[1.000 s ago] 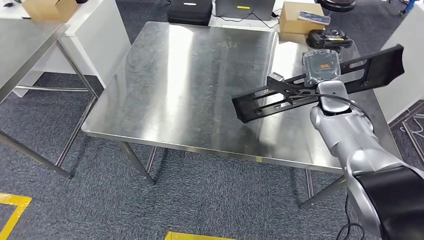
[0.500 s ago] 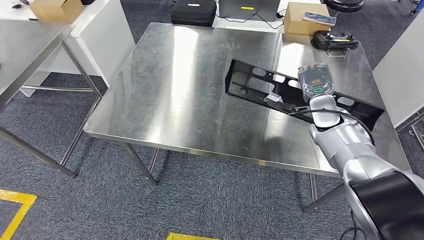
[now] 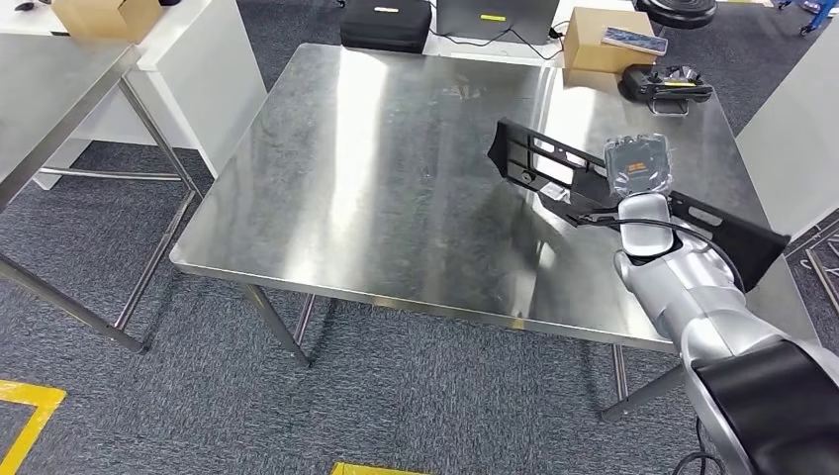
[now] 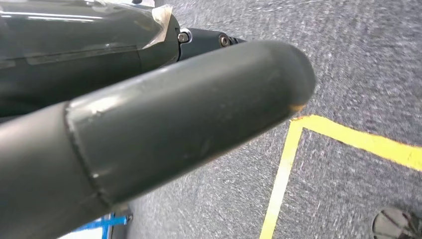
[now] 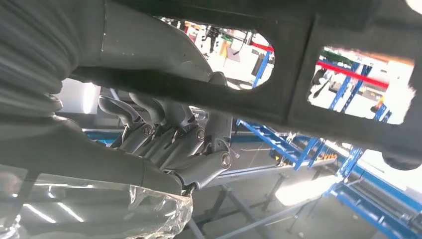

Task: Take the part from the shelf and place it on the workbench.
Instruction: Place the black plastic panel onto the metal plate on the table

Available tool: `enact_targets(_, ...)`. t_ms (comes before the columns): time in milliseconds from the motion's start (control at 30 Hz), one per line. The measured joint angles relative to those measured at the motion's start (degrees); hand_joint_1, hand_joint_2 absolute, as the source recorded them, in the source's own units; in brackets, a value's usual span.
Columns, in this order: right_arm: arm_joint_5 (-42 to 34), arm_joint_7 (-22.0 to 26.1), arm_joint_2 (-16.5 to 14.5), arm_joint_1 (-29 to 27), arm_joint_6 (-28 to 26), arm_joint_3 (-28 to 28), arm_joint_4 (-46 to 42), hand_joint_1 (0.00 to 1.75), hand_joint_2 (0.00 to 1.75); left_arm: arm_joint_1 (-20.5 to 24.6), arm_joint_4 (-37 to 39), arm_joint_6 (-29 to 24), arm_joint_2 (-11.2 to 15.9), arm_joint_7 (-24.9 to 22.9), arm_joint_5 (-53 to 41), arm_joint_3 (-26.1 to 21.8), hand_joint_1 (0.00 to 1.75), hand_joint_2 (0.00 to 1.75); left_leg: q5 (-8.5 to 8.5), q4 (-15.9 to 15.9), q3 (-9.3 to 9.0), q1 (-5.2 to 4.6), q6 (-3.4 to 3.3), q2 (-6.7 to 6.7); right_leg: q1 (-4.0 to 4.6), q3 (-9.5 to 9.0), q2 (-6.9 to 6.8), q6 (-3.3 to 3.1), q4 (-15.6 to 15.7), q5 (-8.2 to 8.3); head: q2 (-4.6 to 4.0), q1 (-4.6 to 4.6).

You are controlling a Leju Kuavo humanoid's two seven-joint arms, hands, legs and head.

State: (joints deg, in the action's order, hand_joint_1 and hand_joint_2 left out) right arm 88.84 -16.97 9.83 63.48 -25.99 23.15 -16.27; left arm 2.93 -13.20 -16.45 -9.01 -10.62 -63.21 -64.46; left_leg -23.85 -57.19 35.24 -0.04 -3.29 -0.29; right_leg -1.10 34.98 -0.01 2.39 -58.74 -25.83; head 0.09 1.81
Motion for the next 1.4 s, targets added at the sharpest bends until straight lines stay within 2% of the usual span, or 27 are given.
enact_targets(67, -0.1, 0.0, 0.4, -0.2, 0.8, 0.0, 0.2, 1.75, 1.75, 0.0, -0.1, 0.2, -0.1, 1.1, 0.9, -0.7, 0.00, 0.00, 0.34, 0.6, -0.39, -0.04, -0.64, 0.01, 0.00, 2.58, 0.00, -0.43, -5.3, -2.54, 0.00, -0.07)
enact_targets(100, -0.4, 0.0, 0.6, -0.5, 1.0, -0.1, 0.3, 1.75, 1.75, 0.0, -0.1, 0.6, -0.2, 1.8, 1.4, -1.1, 0.00, 0.00, 0.34, 0.6, -0.39, -0.09, -0.82, -0.05, 0.00, 4.58, 0.01, -0.66, -9.3, -4.08, 0.00, -0.11)
enact_targets(133, -0.6, 0.0, 0.9, -0.9, 1.1, -0.2, 0.4, 1.75, 1.75, 0.0, -0.1, 1.0, -0.3, 2.7, 2.0, -1.5, 0.00, 0.00, 0.32, 0.5, -0.40, -0.15, -0.89, -0.12, -0.01, 6.38, 0.01, -0.68, -12.7, -5.18, 0.00, -0.16)
enact_targets(167, -1.0, 0.0, 1.1, -1.4, 1.1, -0.4, 0.5, 1.75, 1.75, 0.0, -0.1, 1.4, -0.5, 3.7, 2.7, -2.0, 0.00, 0.00, 0.28, 0.5, -0.41, -0.20, -0.93, -0.20, -0.01, 7.34, 0.02, -0.44, -14.4, -5.45, 0.00, -0.20)
enact_targets(200, -1.4, 0.0, 1.3, -1.8, 1.1, -0.8, 0.5, 1.75, 1.75, 0.0, -0.1, 1.6, -0.6, 5.0, 3.5, -2.6, 0.00, 0.00, 0.24, 0.4, -0.42, -0.25, -0.95, -0.29, -0.01, 7.40, 0.01, -0.02, -14.2, -4.97, 0.00, -0.25)
enact_targets(267, -2.1, 0.1, 1.9, -2.1, 1.0, -1.7, 0.6, 1.75, 1.75, 0.1, -0.1, 1.9, -0.9, 8.0, 5.2, -3.8, 0.00, 0.00, 0.02, 0.1, -0.38, -0.29, -0.76, -0.42, -0.14, 3.93, 0.00, 0.95, -7.1, -1.96, 0.00, -0.30)
enact_targets(300, -2.5, 0.2, 2.2, -2.1, 1.0, -2.4, 0.6, 1.75, 1.75, 0.1, -0.1, 2.3, -1.0, 9.8, 6.2, -4.5, 0.00, 0.00, -0.24, -0.3, -0.25, -0.42, -0.52, -0.51, -0.13, 1.91, 0.01, 1.11, -3.3, -0.57, 0.00, -0.34)
enact_targets(367, -3.1, 0.3, 2.8, -2.3, 0.9, -3.7, 0.6, 1.75, 1.75, 0.3, -0.2, 3.7, -1.0, 13.6, 8.2, -5.9, 0.00, 0.00, -0.71, -0.9, -0.01, -0.66, -0.05, -0.66, -0.11, -0.23, 0.04, 0.70, 0.7, 0.77, 0.00, -0.38)
enact_targets(467, -3.8, 0.5, 3.2, -2.6, 0.9, -5.5, 0.6, 1.75, 1.75, 0.5, -0.4, 5.4, -0.9, 16.8, 10.2, -7.8, 0.00, 0.00, -1.05, -1.3, 0.19, -0.60, 0.56, -0.66, -0.31, -0.33, 0.07, -0.33, 1.0, 1.07, 0.00, -0.41)
enact_targets(500, -3.9, 0.5, 3.3, -2.6, 0.9, -6.0, 0.6, 1.75, 1.75, 0.6, -0.5, 5.7, -0.9, 17.2, 10.7, -8.4, 0.00, 0.00, -1.79, -2.3, 0.60, -0.48, 0.95, -0.59, -0.49, -0.39, 0.07, -0.68, 1.0, 1.15, 0.00, -0.29)
enact_targets(533, -4.0, 0.5, 3.3, -2.6, 0.9, -6.5, 0.6, 1.75, 1.75, 0.7, -0.6, 6.1, -0.9, 17.5, 11.1, -8.9, 0.00, 0.00, -3.06, -4.2, 1.48, -0.30, 1.39, -0.52, -0.70, -0.46, 0.07, -0.99, 1.1, 1.21, 0.00, -0.19)
enact_targets(600, -4.1, 0.5, 3.4, -2.8, 0.9, -7.3, 0.6, 1.75, 1.75, 0.8, -0.6, 6.7, -0.9, 17.7, 11.5, -9.8, 0.00, 0.00, -6.78, -11.5, 4.90, 0.16, 2.25, -0.34, -0.71, -0.51, 0.04, -1.39, 1.1, 1.20, 0.00, 0.03)
enact_targets(633, -4.2, 0.5, 3.5, -2.9, 0.9, -7.6, 0.6, 1.31, 1.75, 0.8, -0.6, 6.7, -0.9, 17.7, 11.6, -10.1, 0.00, 0.44, -8.11, -15.0, 6.67, 0.38, 2.51, -0.27, -0.69, -0.50, 0.04, -1.44, 1.1, 1.19, 0.00, 0.02)
enact_targets(667, -4.3, 0.5, 3.5, -3.1, 0.9, -7.8, 0.6, 0.87, 1.75, 0.8, -0.6, 6.7, -0.9, 17.7, 11.6, -10.4, 0.00, 0.87, -8.60, -17.2, 7.84, 0.55, 2.68, -0.20, -0.68, -0.51, 0.04, -1.46, 1.1, 1.18, 0.00, 0.02)
enact_targets(700, -4.3, 0.5, 3.5, -3.2, 0.8, -8.1, 0.6, 0.44, 1.75, 0.9, -0.6, 6.7, -0.9, 17.7, 11.6, -10.6, 0.00, 1.31, -7.93, -17.1, 7.91, 0.65, 2.71, -0.15, -0.68, -0.52, 0.06, -1.46, 1.1, 1.18, 0.00, 0.04)
enact_targets(733, -4.4, 0.5, 3.6, -3.3, 0.8, -8.4, 0.6, 0.00, 1.75, 0.9, -0.6, 6.6, -0.9, 17.7, 11.7, -10.9, 0.00, 1.75, -6.33, -14.7, 6.82, 0.70, 2.59, -0.14, -0.69, -0.55, 0.08, -1.45, 1.1, 1.17, 0.00, 0.04)
enact_targets(800, -4.5, 0.6, 3.7, -3.4, 0.5, -9.1, 0.6, 0.00, 1.75, 1.0, -0.6, 6.6, -0.8, 17.4, 11.5, -11.1, 0.00, 0.87, -2.75, -6.7, 2.74, 0.61, 1.95, -0.10, -0.58, -0.63, 0.11, -1.37, 1.1, 1.13, 0.00, 0.05)
enact_targets(867, -4.6, 0.7, 4.1, -3.3, 0.1, -9.9, 0.6, 0.00, 1.75, 1.2, -0.7, 6.8, -0.7, 17.0, 11.3, -11.3, 0.00, 0.00, -1.37, -1.8, 0.19, 0.30, 1.33, -0.03, -0.32, -0.65, 0.08, -0.99, 1.1, 1.04, 0.00, -0.01)
enact_targets(967, -4.6, 0.8, 4.6, -3.4, -0.3, -11.2, 0.5, 0.00, 1.75, 1.2, -0.7, 7.6, -0.7, 17.1, 11.5, -11.6, 0.00, 0.00, -1.11, -0.7, -0.32, 0.01, 0.49, 0.03, -0.19, -0.68, 0.02, 0.00, 1.3, 1.02, 0.00, -0.06)
enact_targets(1033, -4.6, 0.9, 5.1, -3.4, -0.3, -12.0, 0.5, 0.00, 1.75, 1.3, -0.7, 8.0, -0.7, 17.4, 11.7, -11.8, 0.00, 0.00, -0.52, 0.2, -0.90, 0.08, -0.35, 0.07, -0.08, 0.36, 0.02, 0.18, -0.8, -0.23, 0.00, -0.15)
enact_targets(1133, -4.6, 0.9, 5.8, -3.7, -0.2, -12.9, 0.5, 0.00, 1.75, 1.3, -0.7, 8.4, -0.6, 17.5, 11.8, -11.9, 0.00, 0.00, -0.31, 0.6, -1.16, 0.00, -0.91, 0.05, -0.03, 5.57, 0.03, -0.39, -11.4, -4.87, 0.00, -0.38)
enact_targets(1167, -4.6, 0.9, 5.9, -3.8, -0.2, -13.1, 0.5, 0.00, 1.75, 1.3, -0.7, 8.4, -0.7, 17.5, 11.8, -12.0, 0.00, 0.00, -0.34, 0.6, -1.16, -0.03, -0.94, 0.02, -0.01, 6.93, 0.03, -0.25, -14.2, -5.72, 0.00, -0.42)
enact_targets(1200, -4.6, 0.9, 6.0, -4.0, -0.2, -13.2, 0.5, 0.00, 1.75, 1.3, -0.7, 8.5, -0.7, 17.5, 11.8, -12.0, 0.00, 0.00, -0.37, 0.5, -1.17, -0.04, -0.94, 0.00, -0.01, 7.21, 0.03, 0.12, -14.7, -5.63, 0.00, -0.45)
enact_targets(1233, -4.6, 1.0, 6.1, -4.1, -0.2, -13.3, 0.5, 0.00, 1.75, 1.4, -0.7, 8.5, -0.7, 17.5, 11.8, -12.1, 0.00, 0.00, -0.40, 0.5, -1.18, -0.04, -0.89, -0.02, -0.04, 6.26, 0.03, 0.63, -13.0, -4.65, 0.00, -0.49)
enact_targets(1300, -4.9, 1.5, 6.2, -4.0, -0.3, -13.5, 0.5, 0.00, 1.75, 1.4, -0.7, 8.6, -0.7, 17.5, 11.6, -12.2, 0.00, 0.00, -0.68, 0.0, -1.11, -0.07, -0.51, -0.11, -0.30, 2.13, 0.00, 1.52, -4.9, -1.66, 0.01, -0.56)
enact_targets(1367, -5.4, 2.5, 6.2, -3.9, -0.6, -14.0, 0.4, 0.00, 1.75, 1.4, -0.7, 8.8, -0.7, 17.3, 11.1, -12.2, 0.00, 0.00, -1.15, -0.6, -0.89, -0.30, 0.09, -0.21, -0.29, -0.84, 0.05, 1.28, 0.5, 0.07, 0.01, -0.60)
enact_targets(1400, -5.9, 3.0, 6.2, -3.9, -0.8, -14.4, 0.4, 0.00, 1.75, 1.4, -0.7, 9.0, -0.7, 17.1, 10.9, -12.2, 0.00, 0.00, -1.30, -0.8, -0.78, -0.41, 0.33, -0.23, -0.19, -1.22, 0.08, 0.84, 1.2, 0.27, 0.01, -0.61)
